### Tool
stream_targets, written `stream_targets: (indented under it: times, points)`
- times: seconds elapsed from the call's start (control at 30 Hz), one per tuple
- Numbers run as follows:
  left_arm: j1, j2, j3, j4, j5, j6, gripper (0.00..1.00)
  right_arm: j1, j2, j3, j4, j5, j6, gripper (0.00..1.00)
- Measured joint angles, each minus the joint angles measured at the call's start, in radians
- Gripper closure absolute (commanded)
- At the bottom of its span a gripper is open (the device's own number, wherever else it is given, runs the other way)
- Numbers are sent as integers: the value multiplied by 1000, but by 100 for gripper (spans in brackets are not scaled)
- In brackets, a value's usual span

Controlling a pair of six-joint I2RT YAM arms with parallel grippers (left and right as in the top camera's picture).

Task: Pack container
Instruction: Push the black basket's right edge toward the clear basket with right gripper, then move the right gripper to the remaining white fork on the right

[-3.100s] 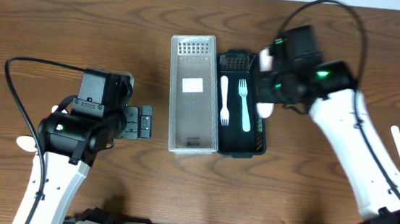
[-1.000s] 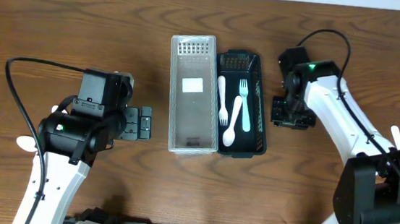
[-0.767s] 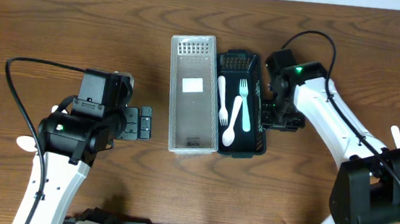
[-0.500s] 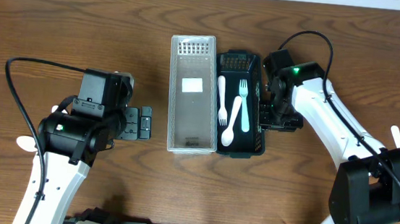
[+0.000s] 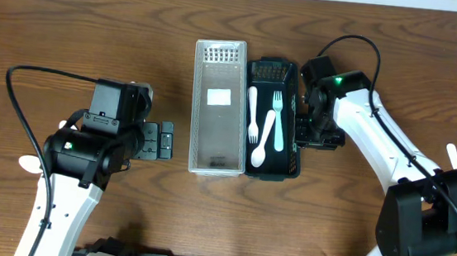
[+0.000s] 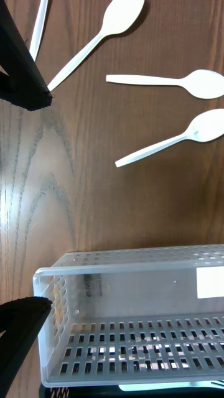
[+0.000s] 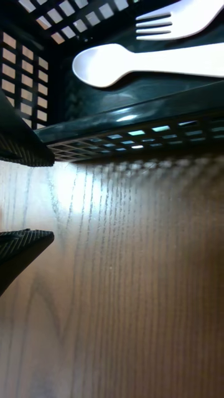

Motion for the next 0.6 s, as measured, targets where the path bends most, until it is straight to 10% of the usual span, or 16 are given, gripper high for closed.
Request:
stream_targets:
  times: [0.27,0.37,0.6]
  points:
    - [0,0,0,0,0,0,2,-104,0,42,-18,49,0,62]
    - [0,0,0,0,0,0,2,-204,-1,132,-62,65,2,35]
    - [0,0,0,0,0,0,2,-512,-103,282,-135,91,24,25]
